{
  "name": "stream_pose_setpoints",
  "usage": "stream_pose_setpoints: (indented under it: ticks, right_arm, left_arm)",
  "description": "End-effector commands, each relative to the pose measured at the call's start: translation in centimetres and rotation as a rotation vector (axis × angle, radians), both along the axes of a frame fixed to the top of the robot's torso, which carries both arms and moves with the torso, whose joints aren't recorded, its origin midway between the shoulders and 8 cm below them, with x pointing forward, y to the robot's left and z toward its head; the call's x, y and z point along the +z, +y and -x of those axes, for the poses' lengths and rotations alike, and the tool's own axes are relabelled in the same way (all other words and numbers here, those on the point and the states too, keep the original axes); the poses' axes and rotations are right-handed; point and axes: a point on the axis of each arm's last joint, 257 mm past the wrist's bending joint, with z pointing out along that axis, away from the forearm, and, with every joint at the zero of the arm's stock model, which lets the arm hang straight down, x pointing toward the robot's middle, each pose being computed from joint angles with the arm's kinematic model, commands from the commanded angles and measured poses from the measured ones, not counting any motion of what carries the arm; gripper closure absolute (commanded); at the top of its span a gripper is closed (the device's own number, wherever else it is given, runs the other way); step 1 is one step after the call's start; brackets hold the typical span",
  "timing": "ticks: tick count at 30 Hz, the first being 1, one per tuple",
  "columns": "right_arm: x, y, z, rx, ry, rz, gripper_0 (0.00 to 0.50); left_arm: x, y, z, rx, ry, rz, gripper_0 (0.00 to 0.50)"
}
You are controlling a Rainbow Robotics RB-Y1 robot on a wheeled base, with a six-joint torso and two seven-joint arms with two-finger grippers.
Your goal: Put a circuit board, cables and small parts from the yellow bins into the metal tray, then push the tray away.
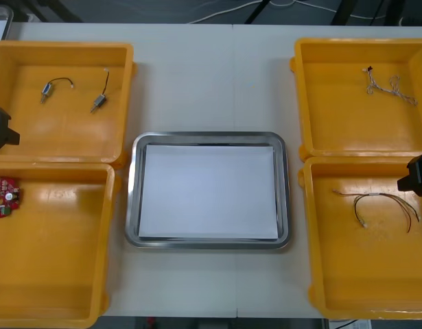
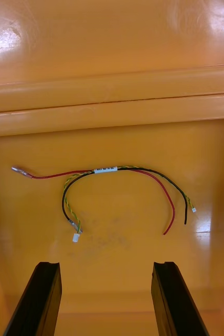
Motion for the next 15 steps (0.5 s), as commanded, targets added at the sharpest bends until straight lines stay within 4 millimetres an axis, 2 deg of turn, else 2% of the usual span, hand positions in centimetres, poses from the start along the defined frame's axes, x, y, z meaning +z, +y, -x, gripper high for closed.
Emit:
stream_pose_setpoints:
  ticks: [1,15]
  right_arm:
    - [0.63,-0.11,-0.22,0.028,-0.027,0.005,0.0]
    - [0.63,-0.11,-0.22,0.028,-0.027,0.005,0.0]
  left_arm:
    - [0.12,0.16,0.53,0.025,0.003,-0.009,0.0]
    - [0.12,0.16,0.53,0.025,0.003,-0.009,0.0]
